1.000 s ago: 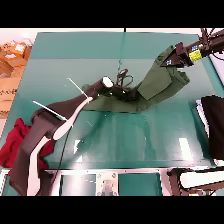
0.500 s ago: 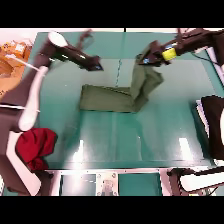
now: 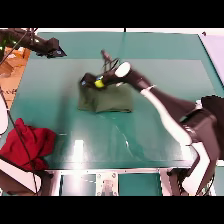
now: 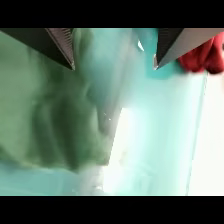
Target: Fold the shirts.
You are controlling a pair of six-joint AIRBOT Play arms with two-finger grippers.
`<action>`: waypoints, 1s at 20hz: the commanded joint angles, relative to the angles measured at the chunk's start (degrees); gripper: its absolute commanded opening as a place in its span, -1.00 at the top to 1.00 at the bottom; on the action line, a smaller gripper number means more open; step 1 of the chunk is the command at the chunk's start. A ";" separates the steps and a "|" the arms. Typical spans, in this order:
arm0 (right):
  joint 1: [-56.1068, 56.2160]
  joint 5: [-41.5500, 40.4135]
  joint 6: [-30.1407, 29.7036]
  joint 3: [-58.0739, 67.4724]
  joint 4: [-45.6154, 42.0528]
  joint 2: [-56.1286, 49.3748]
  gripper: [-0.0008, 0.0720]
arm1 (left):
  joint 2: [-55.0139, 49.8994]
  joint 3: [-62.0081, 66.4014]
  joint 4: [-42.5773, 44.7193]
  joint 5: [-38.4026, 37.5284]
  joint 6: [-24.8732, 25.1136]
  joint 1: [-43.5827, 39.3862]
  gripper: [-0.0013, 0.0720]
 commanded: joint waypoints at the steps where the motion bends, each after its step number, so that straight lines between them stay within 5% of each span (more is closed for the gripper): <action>1: 3.58 -9.01 0.07 -0.24 4.50 -5.75 -0.56 | 0.42 -2.12 0.59 -0.76 0.02 1.09 0.91; 3: 0.07 -1.90 -0.17 0.04 4.55 -4.79 -0.54 | 0.42 -2.25 1.25 -1.27 0.04 1.11 0.91; 4: -2.47 2.12 -0.35 0.09 4.52 -4.04 -0.16 | 0.42 -2.27 1.27 -1.22 0.04 1.11 0.91; 5: -5.31 6.16 -2.34 0.09 4.55 -3.34 0.96 | 0.42 -2.27 1.84 -1.05 0.04 1.09 0.91; 10: -21.22 23.21 -8.33 -1.51 0.50 2.27 0.94 | 0.42 -2.27 5.07 0.02 0.02 1.09 0.91; 15: -34.95 24.83 -13.31 -17.05 -7.41 14.36 0.87 | 0.42 -2.27 11.93 0.09 -0.15 1.09 0.91; 17: -38.36 24.92 -13.66 -21.64 -6.75 15.08 -0.12 | 0.42 -2.27 12.07 0.07 -0.22 1.09 0.91; 18: -38.88 24.72 -13.75 -23.78 -5.81 14.71 -0.34 | 0.42 -2.27 12.07 0.07 -0.48 1.09 0.91; 20: -38.07 24.26 -13.75 -27.10 -3.23 12.70 -0.43 | 0.42 -2.27 12.07 0.13 -1.70 1.09 0.91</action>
